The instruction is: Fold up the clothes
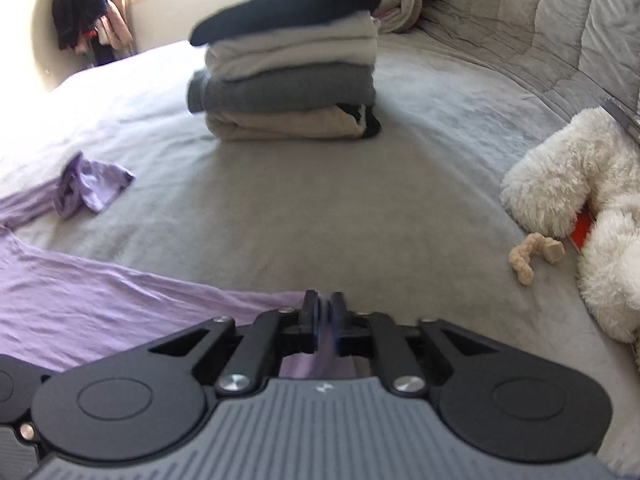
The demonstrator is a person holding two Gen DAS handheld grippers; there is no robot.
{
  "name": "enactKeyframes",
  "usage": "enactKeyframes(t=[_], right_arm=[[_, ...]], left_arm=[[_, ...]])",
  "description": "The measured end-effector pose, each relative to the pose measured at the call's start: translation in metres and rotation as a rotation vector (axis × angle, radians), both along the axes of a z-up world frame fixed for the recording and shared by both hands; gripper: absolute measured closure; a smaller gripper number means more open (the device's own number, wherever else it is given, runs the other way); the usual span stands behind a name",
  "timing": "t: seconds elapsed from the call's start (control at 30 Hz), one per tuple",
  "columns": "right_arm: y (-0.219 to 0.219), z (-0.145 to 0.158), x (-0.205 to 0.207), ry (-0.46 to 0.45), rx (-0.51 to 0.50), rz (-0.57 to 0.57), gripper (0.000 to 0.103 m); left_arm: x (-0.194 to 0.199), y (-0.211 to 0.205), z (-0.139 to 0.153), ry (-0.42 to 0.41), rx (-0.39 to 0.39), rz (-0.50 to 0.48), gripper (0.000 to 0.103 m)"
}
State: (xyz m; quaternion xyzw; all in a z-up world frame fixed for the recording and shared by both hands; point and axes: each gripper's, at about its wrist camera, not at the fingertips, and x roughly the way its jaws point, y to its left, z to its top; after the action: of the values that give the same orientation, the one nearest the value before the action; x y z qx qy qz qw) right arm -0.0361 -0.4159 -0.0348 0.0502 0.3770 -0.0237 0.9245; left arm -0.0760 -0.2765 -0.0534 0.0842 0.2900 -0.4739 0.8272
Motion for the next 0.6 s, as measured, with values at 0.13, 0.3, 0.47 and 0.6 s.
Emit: enactKeyframes(t=[0.13, 0.3, 0.47, 0.6], right_arm=[[0.005, 0.006, -0.003, -0.020, 0.029, 0.038, 0.089], [0.014, 0.008, -0.005, -0.025, 0.062, 0.089, 0.089], [0.029, -0.002, 0.000, 0.043, 0.021, 0.127, 0.089], [0.026, 0.003, -0.001, 0.036, 0.026, 0.083, 0.088]], left_arm=[[-0.005, 0.027, 0.013, -0.013, -0.021, 0.015, 0.063], [0.000, 0.057, 0.016, -0.048, 0.019, 0.062, 0.061], [0.007, 0.088, 0.005, 0.054, 0.041, 0.120, 0.061], [-0.006, 0.109, 0.002, 0.121, 0.008, 0.123, 0.060]])
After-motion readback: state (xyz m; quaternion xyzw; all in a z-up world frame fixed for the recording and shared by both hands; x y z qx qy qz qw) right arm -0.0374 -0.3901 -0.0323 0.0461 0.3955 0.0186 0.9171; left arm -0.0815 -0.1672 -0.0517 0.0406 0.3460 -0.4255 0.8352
